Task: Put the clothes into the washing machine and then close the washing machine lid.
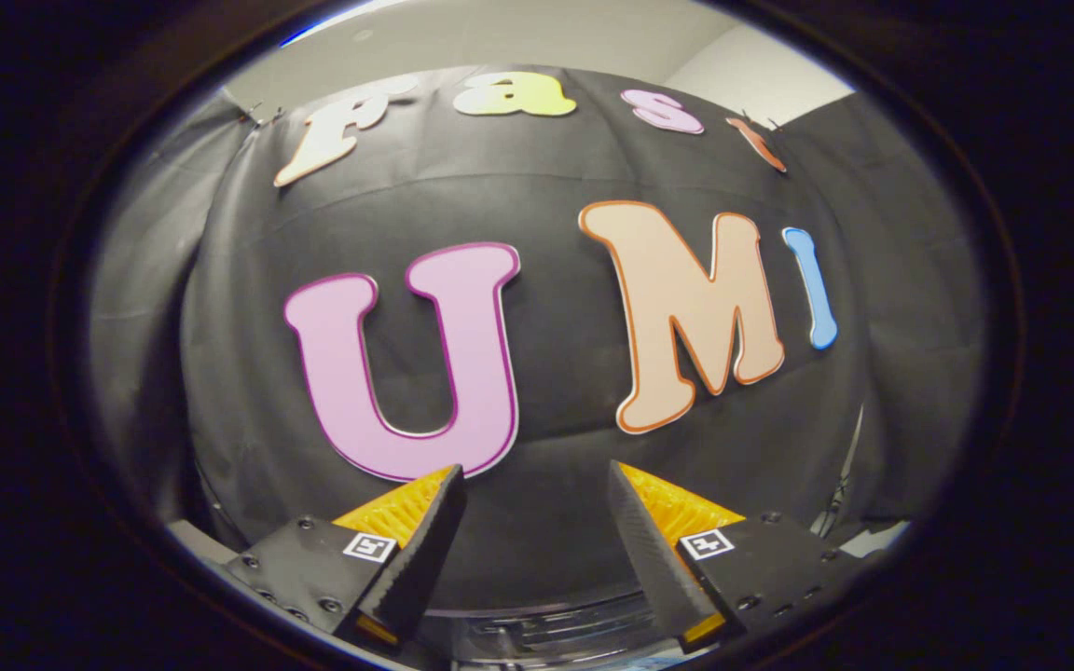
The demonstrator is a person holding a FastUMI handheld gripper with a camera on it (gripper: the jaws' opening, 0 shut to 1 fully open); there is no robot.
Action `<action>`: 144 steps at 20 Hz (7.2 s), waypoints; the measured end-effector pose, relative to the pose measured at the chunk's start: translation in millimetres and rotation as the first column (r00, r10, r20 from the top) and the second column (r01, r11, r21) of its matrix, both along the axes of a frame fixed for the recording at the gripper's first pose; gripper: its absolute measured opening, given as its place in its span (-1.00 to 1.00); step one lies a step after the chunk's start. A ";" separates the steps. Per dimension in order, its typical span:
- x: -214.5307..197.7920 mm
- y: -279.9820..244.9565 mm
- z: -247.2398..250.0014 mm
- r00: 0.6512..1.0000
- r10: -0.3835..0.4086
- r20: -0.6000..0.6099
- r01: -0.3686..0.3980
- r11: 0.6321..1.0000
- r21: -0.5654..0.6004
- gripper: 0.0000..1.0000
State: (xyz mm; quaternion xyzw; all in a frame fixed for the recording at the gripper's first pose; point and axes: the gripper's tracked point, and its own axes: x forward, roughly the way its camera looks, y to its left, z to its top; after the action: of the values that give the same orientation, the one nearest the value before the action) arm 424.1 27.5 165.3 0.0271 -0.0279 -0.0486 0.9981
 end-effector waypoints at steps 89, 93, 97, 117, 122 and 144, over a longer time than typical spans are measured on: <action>-97.5 -30.7 -153.1 0.994 0.077 -0.077 -0.083 0.993 -0.079 0.94; -110.6 -37.6 -189.3 0.977 0.096 -0.190 -0.114 0.990 -0.085 0.94; -129.6 -52.8 -204.3 0.970 0.106 -0.216 -0.122 0.991 -0.060 0.94; -232.0 -44.1 -215.2 0.968 0.115 -0.223 -0.126 0.991 -0.037 0.94; -272.9 -26.4 -207.7 0.967 0.131 -0.220 -0.137 0.991 -0.013 0.93; -429.6 -10.3 -140.9 0.912 0.392 -0.120 -0.402 0.913 -0.072 0.94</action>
State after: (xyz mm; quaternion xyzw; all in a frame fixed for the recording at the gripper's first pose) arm -5.6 17.2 24.4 -0.0179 0.0271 0.1554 0.9873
